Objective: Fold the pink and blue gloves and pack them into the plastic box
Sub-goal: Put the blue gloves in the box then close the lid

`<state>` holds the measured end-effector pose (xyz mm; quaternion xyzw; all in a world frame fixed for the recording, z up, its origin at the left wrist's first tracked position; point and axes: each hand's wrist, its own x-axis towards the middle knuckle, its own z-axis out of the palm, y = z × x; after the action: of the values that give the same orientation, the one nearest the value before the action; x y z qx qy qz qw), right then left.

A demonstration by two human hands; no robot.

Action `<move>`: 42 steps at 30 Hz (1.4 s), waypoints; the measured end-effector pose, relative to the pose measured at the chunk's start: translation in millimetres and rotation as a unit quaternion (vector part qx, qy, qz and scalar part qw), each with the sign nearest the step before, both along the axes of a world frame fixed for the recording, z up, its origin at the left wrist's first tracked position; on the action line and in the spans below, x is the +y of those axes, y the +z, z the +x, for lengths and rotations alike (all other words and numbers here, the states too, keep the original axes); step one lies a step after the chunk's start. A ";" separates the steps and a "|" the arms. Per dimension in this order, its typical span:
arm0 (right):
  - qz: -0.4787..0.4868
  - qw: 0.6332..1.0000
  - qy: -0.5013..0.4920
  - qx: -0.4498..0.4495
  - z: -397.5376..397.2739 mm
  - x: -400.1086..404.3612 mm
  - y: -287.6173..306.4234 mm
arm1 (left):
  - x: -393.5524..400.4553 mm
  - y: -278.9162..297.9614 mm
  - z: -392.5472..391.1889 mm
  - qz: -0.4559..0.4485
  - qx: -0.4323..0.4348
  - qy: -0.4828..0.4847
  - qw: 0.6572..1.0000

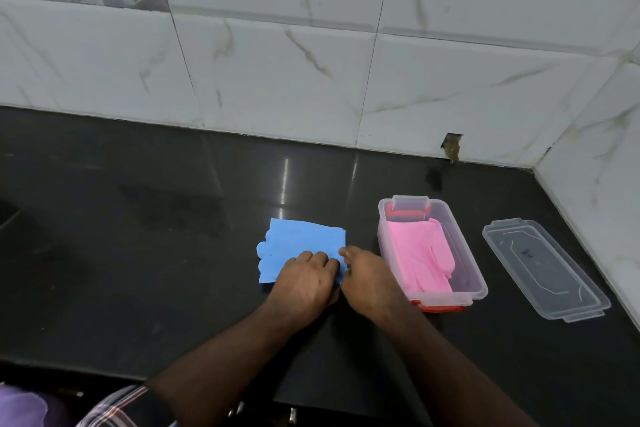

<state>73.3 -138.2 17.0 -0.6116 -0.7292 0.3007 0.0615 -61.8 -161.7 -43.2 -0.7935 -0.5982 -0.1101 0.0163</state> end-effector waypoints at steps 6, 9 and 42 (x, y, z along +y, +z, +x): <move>0.016 0.999 -0.012 0.041 -3.0 1.3 8.1 | 1.6 10.8 -11.3 -0.036 -0.100 0.040 0.994; 0.047 0.988 -0.043 0.142 -3.6 2.1 16.6 | 1.9 31.8 -20.2 -0.019 -0.186 0.079 0.979; -0.059 0.847 -0.153 0.506 26.7 27.0 40.8 | 17.1 121.4 -44.8 -0.307 -0.715 0.169 0.605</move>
<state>100.1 -111.3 57.7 -0.4809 -0.4749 0.5978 0.4311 -106.6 -144.6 78.3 -0.3053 -0.5417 -0.4479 -0.6425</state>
